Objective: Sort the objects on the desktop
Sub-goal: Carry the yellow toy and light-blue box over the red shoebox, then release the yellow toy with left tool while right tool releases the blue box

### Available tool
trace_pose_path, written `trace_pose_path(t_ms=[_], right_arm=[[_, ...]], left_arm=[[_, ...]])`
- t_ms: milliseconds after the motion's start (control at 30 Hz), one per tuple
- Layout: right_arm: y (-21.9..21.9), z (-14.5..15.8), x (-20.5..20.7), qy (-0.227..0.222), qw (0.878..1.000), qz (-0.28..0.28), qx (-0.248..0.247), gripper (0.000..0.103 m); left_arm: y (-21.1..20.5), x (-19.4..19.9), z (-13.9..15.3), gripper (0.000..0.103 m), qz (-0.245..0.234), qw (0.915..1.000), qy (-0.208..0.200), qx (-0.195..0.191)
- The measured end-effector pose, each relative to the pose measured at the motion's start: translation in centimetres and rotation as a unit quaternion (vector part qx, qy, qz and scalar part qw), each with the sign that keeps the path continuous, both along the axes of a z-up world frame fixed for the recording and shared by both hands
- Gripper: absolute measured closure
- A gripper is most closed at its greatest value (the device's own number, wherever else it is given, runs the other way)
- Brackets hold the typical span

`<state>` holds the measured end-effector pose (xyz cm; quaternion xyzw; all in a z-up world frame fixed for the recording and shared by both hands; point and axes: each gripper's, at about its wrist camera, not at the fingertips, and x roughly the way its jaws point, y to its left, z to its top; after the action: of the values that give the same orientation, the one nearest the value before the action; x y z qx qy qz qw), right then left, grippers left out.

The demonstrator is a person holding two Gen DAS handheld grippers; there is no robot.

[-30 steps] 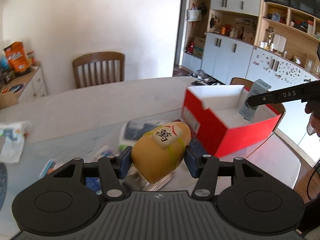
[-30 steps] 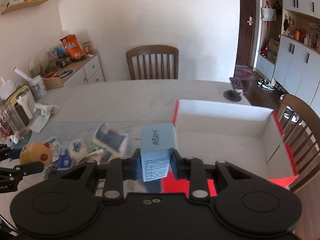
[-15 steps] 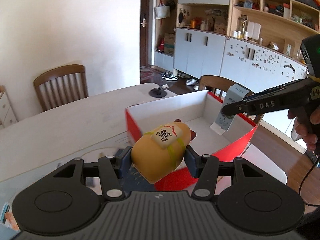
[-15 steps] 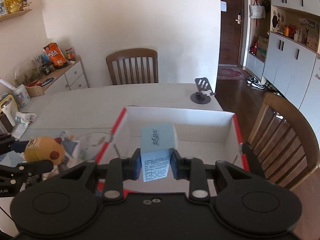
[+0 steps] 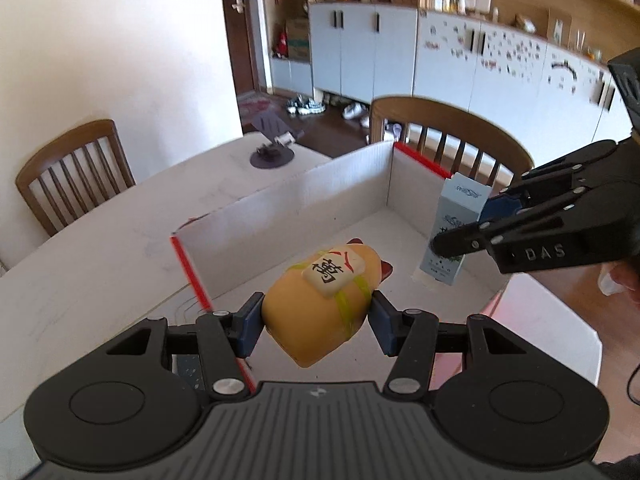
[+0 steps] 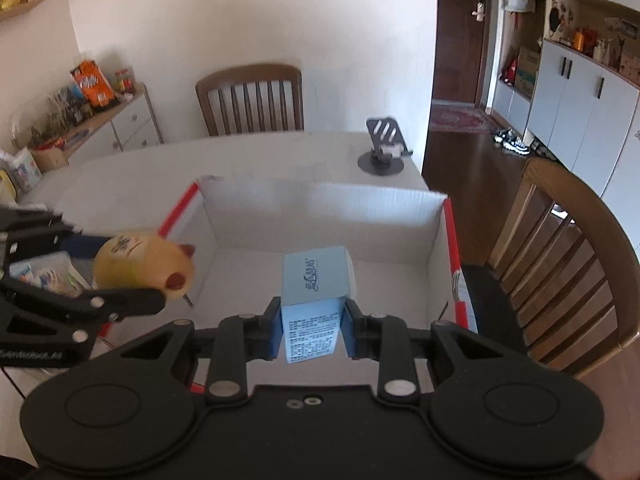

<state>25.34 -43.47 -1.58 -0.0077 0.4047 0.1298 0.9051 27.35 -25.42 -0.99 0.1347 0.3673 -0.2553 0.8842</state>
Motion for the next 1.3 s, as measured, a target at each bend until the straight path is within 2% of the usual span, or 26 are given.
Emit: trace_pose_path(t_ms=[433, 933, 1300], right_arm=[[-0.6, -3.8, 3.3, 0.067, 0.997, 0.027, -0.033, 0.075], [-0.2, -5.9, 4.5, 0.101, 0.993, 0.043, -0.052, 0.075], [-0.3, -6.8, 4.9, 0.114, 0.992, 0.029, -0.049, 0.074]], left_arm=[[-3.6, 5.7, -4.9, 0.049, -0.009, 0.9946, 0.082, 0.064], [-5.0, 7.8, -8.1, 0.049, -0.025, 0.9808, 0.155, 0.116], [-5.4, 8.3, -8.7, 0.046, -0.029, 0.975, 0.173, 0.137]])
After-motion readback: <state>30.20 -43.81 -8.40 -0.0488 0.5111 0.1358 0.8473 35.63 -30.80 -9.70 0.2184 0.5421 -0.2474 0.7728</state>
